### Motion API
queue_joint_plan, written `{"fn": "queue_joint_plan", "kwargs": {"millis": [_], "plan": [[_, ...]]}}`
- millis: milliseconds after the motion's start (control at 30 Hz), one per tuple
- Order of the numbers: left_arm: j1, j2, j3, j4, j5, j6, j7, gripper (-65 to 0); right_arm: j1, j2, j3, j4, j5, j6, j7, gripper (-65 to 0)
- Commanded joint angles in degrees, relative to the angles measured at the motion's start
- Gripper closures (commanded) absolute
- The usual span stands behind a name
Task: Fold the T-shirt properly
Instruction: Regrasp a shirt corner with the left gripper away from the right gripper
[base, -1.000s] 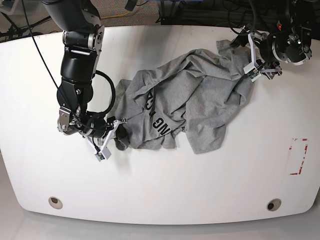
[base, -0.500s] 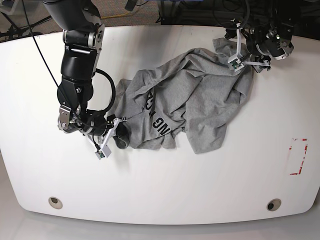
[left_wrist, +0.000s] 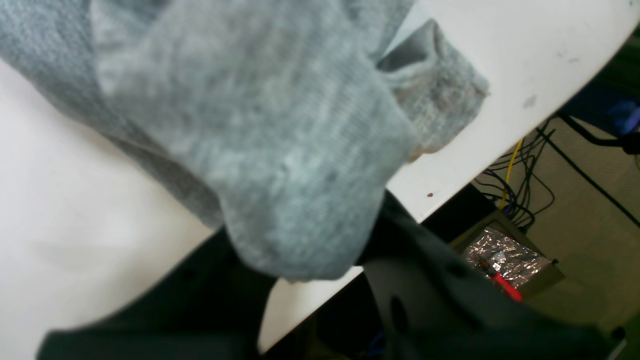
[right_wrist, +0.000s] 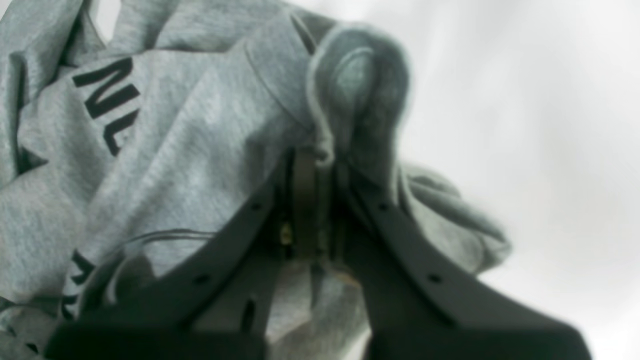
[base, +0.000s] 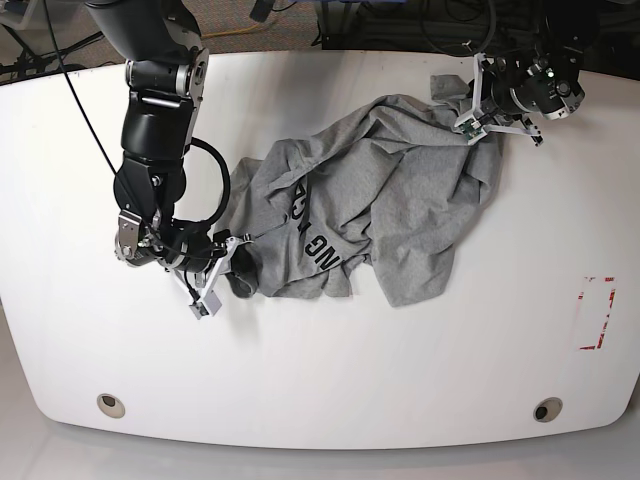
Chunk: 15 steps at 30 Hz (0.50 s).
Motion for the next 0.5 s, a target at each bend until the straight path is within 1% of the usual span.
{"fn": "queue_joint_plan", "kwargs": {"millis": [0,100,200,300,467], "plan": [[-0.2,-0.8,-0.4,1.3,-0.4,-0.1,-0.4,-5.4,1.6,0.4,0.1,1.2,1.0,0.1,0.7,0.0],[-0.9,-0.8,-1.1,2.0,-0.4,-0.1,-0.6,0.0,1.6,0.4,0.1,1.2,1.0,0.1,0.7,0.0],[-1.4,-0.8,-4.1,2.6,-0.7,-0.1,-0.6,-0.6,1.7,0.4,0.1,1.4,1.0,0.1,0.6,0.0],[-2.2,-0.8,-7.0,2.9,-0.8,-0.1,-0.6,-0.4,1.5,0.3,0.1,5.6,1.0,0.1,0.4,0.0],[-6.4,-0.8,-7.0,2.7,-0.3,-0.1,-0.4,-0.4,1.6,0.4,0.0,10.0,0.9,0.1,-0.7,0.0]]}}
